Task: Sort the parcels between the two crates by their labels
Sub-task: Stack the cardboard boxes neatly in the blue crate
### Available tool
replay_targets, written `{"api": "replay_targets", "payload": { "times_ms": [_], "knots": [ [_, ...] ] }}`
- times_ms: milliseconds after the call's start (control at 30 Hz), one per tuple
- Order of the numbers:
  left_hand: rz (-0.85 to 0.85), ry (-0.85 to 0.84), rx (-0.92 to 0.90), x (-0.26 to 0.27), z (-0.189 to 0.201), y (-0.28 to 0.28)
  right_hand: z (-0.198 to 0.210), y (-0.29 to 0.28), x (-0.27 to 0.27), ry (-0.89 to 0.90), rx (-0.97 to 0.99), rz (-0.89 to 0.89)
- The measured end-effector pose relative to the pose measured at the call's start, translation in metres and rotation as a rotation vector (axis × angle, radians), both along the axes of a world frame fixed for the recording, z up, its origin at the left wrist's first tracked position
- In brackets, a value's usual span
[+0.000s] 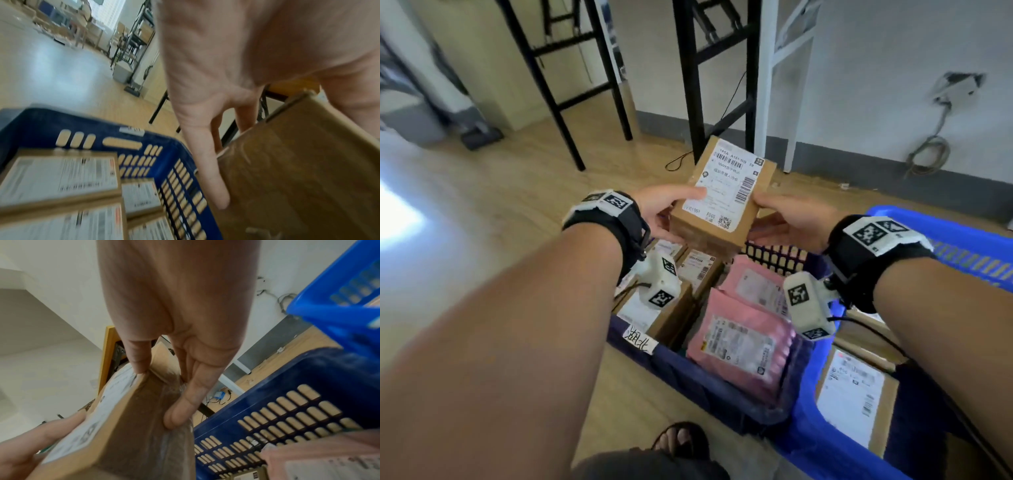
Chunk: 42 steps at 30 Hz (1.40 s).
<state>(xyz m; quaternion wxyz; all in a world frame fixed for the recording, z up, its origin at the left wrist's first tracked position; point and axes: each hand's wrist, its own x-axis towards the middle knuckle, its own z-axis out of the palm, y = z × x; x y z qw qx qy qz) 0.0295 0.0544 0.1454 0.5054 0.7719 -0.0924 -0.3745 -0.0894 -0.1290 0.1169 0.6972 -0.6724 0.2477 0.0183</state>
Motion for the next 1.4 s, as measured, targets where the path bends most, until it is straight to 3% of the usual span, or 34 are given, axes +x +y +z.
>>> {"api": "replay_targets", "payload": {
  "times_ms": [233,400,667,900,1000,1133,1300,1400],
  "knots": [
    [0.041,0.021,0.041,0.042,-0.007,0.029,-0.013,0.024,0.045,0.016,0.044,-0.019],
    [0.019,0.036,0.118,0.067,-0.040,0.021,-0.040,0.023,0.070,0.064,0.050,-0.064],
    [0.009,-0.166,0.315,0.143,-0.096,0.020,-0.096,0.042,0.135,0.098,0.206,-0.081],
    [0.033,-0.006,0.333,0.185,-0.133,0.066,-0.141,0.077,0.186,0.225,0.174,0.059],
    [0.017,-0.092,0.412,0.194,-0.145,0.067,-0.151,0.084,0.196,0.254,0.229,0.080],
    [-0.109,-0.343,0.674,0.205,-0.163,0.050,-0.156,0.083,0.209,0.291,0.315,0.090],
    [-0.286,-0.489,0.990,0.235,-0.198,0.048,-0.167,0.084,0.210,0.334,0.355,0.135],
    [-0.285,-0.566,1.056,0.235,-0.203,0.048,-0.167,0.082,0.206,0.337,0.364,0.174]
  ]
}}
